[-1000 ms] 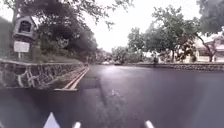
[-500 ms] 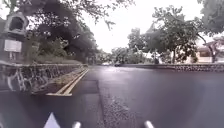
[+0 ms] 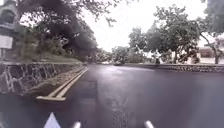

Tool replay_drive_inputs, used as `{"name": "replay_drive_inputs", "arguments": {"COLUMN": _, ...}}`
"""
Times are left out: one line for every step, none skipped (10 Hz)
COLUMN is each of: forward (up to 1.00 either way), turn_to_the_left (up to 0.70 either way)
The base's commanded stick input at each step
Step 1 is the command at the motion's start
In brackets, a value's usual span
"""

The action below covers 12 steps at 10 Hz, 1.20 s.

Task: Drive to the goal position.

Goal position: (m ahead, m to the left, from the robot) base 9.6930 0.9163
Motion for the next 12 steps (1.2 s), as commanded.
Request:
{"name": "replay_drive_inputs", "arguments": {"forward": 0.7, "turn_to_the_left": 0.34}}
{"name": "replay_drive_inputs", "arguments": {"forward": 0.7, "turn_to_the_left": 0.32}}
{"name": "replay_drive_inputs", "arguments": {"forward": 0.7, "turn_to_the_left": 0.27}}
{"name": "replay_drive_inputs", "arguments": {"forward": 0.7, "turn_to_the_left": 0.17}}
{"name": "replay_drive_inputs", "arguments": {"forward": 0.7, "turn_to_the_left": 0.06}}
{"name": "replay_drive_inputs", "arguments": {"forward": 0.7, "turn_to_the_left": 0.04}}
{"name": "replay_drive_inputs", "arguments": {"forward": 0.7, "turn_to_the_left": 0.04}}
{"name": "replay_drive_inputs", "arguments": {"forward": 0.7, "turn_to_the_left": 0.04}}
{"name": "replay_drive_inputs", "arguments": {"forward": 0.7, "turn_to_the_left": 0.04}}
{"name": "replay_drive_inputs", "arguments": {"forward": 0.7, "turn_to_the_left": 0.04}}
{"name": "replay_drive_inputs", "arguments": {"forward": 0.7, "turn_to_the_left": 0.04}}
{"name": "replay_drive_inputs", "arguments": {"forward": 0.7, "turn_to_the_left": 0.04}}
